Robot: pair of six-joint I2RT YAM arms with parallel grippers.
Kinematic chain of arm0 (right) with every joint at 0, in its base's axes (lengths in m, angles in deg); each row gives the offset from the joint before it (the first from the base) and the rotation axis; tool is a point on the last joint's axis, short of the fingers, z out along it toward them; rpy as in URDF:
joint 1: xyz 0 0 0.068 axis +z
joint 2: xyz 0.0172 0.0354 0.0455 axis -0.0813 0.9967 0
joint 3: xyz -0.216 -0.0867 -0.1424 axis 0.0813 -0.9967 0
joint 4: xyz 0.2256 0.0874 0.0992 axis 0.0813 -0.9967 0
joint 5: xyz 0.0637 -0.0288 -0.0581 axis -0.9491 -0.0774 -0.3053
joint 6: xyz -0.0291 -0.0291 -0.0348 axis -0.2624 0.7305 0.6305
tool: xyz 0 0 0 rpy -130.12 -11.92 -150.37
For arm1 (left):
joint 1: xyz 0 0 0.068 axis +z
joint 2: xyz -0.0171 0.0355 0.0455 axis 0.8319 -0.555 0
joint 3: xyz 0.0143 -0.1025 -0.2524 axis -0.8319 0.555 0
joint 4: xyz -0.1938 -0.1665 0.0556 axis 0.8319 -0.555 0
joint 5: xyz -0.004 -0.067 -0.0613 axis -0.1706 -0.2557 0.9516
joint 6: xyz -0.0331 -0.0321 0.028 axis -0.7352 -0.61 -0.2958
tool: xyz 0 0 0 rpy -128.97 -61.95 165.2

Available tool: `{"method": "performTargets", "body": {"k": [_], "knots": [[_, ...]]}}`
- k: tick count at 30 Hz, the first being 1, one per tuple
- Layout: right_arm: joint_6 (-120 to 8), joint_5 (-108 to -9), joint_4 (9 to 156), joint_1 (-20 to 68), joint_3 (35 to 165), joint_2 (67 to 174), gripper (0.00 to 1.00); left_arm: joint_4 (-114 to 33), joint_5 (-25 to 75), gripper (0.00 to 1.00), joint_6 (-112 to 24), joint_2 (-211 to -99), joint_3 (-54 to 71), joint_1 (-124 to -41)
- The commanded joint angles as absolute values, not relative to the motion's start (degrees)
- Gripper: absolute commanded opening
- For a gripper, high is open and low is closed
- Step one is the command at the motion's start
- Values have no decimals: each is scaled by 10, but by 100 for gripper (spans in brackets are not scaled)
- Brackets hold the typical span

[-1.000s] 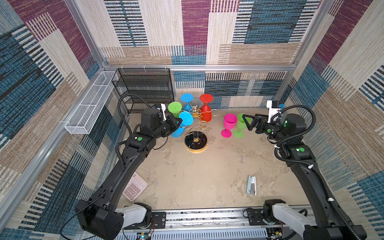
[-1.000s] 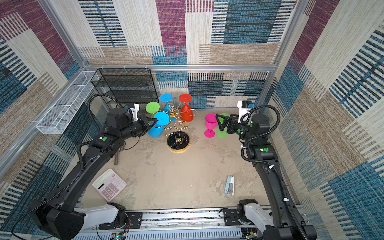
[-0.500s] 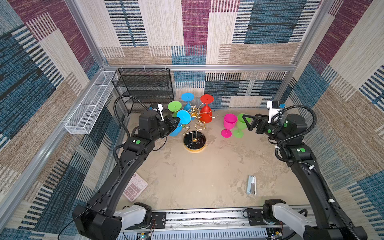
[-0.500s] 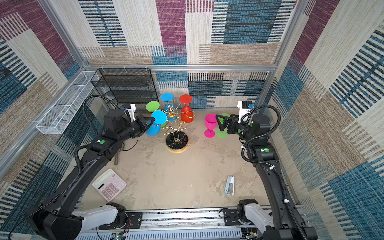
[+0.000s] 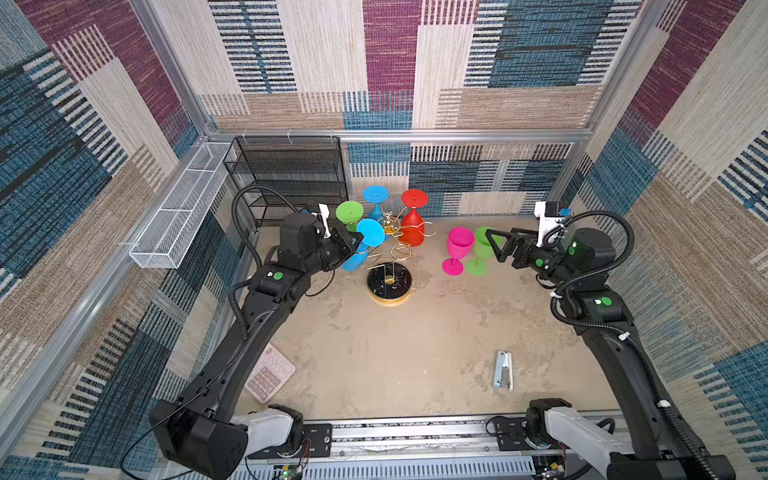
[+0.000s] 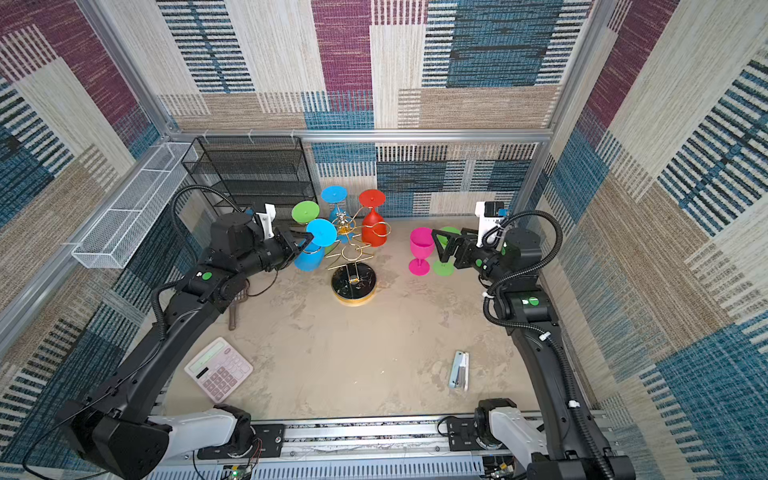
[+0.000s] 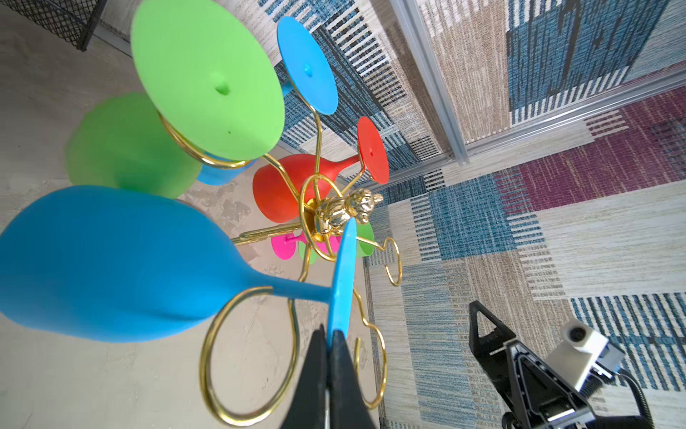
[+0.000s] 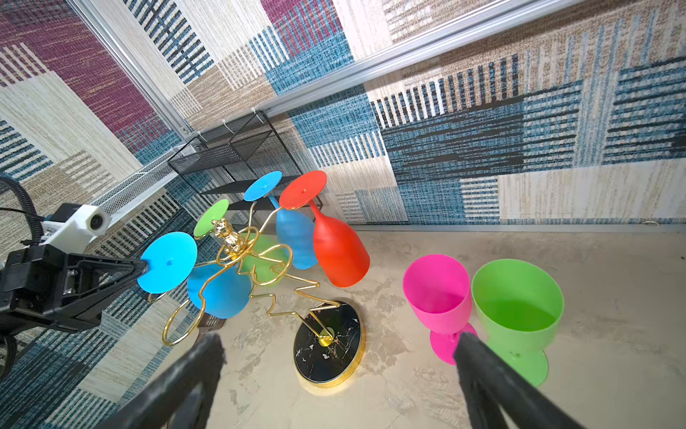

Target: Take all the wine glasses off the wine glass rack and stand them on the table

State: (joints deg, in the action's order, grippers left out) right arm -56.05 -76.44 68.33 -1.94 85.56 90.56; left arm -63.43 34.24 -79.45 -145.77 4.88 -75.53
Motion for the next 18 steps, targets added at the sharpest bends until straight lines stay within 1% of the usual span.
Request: {"method": "performTargets", "body": {"k": [1,10,18], "knots": [[-556,-760,691,-19,857,902,99,-637,348,0,-785,-1459,45,-754],[-555,-760,690,-19,859,903,99,-635,327,0,-786,-1458,45,-754],[-552,-759,686,-19,862,901,99,-601,300,0,-804,-1450,73,-750]]}}
